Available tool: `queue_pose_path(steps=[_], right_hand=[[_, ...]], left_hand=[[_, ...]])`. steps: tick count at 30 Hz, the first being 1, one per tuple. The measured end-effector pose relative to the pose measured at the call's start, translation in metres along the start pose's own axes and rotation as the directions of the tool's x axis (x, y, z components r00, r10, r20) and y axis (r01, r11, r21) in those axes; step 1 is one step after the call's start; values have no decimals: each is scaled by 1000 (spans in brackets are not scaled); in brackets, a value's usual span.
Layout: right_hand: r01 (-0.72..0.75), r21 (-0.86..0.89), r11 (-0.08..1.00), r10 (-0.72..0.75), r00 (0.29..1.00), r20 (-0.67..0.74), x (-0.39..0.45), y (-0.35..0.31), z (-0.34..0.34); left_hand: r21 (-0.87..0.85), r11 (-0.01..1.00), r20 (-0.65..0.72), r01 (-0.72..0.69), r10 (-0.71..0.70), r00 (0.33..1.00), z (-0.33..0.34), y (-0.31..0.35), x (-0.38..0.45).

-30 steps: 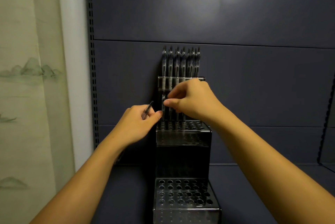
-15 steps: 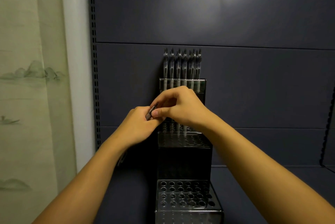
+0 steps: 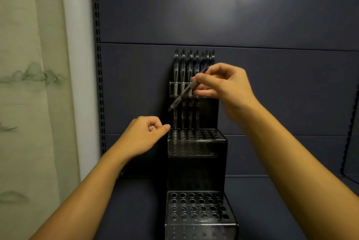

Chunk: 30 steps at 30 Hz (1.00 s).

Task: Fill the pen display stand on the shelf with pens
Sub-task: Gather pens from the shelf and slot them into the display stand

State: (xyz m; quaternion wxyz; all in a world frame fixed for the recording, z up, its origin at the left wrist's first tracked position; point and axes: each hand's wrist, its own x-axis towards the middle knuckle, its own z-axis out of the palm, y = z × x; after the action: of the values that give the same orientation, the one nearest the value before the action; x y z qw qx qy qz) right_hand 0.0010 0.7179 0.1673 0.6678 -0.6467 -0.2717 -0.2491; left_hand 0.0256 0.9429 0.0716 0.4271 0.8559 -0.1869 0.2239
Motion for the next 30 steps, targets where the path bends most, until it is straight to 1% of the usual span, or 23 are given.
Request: queue_pose_path(steps=[2,4,9,12,16,25,30], right_hand=[[37,-143,989,-49,996,-78,6,0,-11],[45,-252,967,-82,987,-140,11,2,-22],[1,-394,919,-92,973,-211,12,7,-30],[-45,-453,890,-61,974,-218,12,12,-28],[-83,-491,867,-19,980,-200,11,21,-23],[-78,-601,795,-50,980,-193,14,21,-22],[-87,-655,751,-25,987,-159,13,25,-19]], left_hand=[[-4,1000,-16,-2,2,1000,1,-2,1],[-12,1000,-29,-12,11,1000,2,-2,3],[-23,999,-57,-33,31,998,3,-1,8],[-33,999,-60,-36,34,998,3,-1,10],[-48,998,-64,-47,44,997,2,-1,11],[-84,995,-90,-52,44,995,-2,-3,12],[-126,992,-90,-30,19,996,-6,-1,13]])
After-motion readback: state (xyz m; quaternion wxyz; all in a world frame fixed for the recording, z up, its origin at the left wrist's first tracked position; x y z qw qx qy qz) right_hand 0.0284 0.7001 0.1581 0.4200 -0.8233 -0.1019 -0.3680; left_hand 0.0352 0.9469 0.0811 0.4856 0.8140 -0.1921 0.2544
